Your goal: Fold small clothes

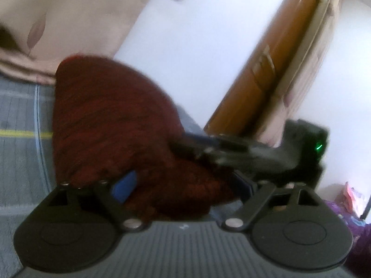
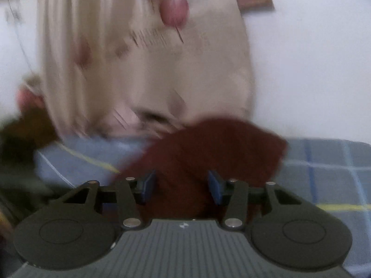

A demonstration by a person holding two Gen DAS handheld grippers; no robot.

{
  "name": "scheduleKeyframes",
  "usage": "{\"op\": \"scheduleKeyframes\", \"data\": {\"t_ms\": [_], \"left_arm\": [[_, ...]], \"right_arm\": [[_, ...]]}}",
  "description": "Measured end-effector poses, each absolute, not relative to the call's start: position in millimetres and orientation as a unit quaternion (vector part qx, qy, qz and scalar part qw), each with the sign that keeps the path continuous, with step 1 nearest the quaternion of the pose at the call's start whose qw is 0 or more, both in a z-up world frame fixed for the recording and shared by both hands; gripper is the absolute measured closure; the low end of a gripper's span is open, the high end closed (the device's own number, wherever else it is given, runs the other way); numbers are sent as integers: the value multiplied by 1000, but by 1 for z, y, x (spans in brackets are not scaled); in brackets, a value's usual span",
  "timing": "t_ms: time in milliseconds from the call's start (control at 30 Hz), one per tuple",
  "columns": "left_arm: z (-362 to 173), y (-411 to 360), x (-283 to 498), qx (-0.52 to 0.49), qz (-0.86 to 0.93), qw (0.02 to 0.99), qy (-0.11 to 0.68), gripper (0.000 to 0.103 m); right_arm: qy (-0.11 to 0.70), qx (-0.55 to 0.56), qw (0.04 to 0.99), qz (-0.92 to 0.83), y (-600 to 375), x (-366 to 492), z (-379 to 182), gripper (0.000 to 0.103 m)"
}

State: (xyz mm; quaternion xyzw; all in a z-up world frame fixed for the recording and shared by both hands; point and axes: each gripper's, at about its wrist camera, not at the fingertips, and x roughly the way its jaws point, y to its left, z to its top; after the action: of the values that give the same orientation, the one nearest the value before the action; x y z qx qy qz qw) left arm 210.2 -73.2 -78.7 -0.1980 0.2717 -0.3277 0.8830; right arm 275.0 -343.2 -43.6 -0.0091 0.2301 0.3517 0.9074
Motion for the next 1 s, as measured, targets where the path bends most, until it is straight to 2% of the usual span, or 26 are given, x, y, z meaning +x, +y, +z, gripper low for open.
{"op": "scheduleKeyframes", "data": {"t_ms": [100, 233, 333, 400, 467, 633, 667, 700, 733, 833, 933, 1000], "left_arm": [[-81, -68, 203, -201, -322, 886, 266, 15], [-68, -67, 194, -218, -315, 886, 260, 14], [-60, -72, 187, -193, -320, 894, 246, 14], [-60, -75, 187, -186, -324, 894, 246, 14], [-63, -75, 188, -191, -321, 894, 246, 14], [-67, -74, 191, -192, -308, 895, 258, 14], [-66, -75, 190, -187, -304, 898, 259, 14], [-65, -76, 190, -179, -299, 901, 259, 14], [-63, -79, 190, -170, -293, 904, 259, 11], [-62, -85, 187, -146, -281, 913, 258, 2], [-62, -91, 189, -135, -276, 915, 261, 1], [-63, -94, 191, -127, -281, 913, 266, 1]], "right_arm": [[222, -78, 915, 326, -333, 269, -74, 50], [214, -66, 912, 342, -331, 273, -69, 45], [210, 18, 902, 377, -350, 275, -50, 35], [200, 115, 899, 373, -380, 288, -38, 19], [220, 182, 899, 333, -402, 311, -37, 18], [291, 216, 892, 269, -410, 382, -57, 18], [307, 228, 883, 272, -405, 395, -64, 23], [321, 230, 878, 273, -398, 406, -69, 48], [333, 222, 872, 281, -389, 416, -73, 64], [314, 163, 887, 297, -364, 417, -63, 74], [234, 164, 894, 345, -357, 414, -38, 76], [233, 152, 896, 345, -355, 424, -45, 78]]}}
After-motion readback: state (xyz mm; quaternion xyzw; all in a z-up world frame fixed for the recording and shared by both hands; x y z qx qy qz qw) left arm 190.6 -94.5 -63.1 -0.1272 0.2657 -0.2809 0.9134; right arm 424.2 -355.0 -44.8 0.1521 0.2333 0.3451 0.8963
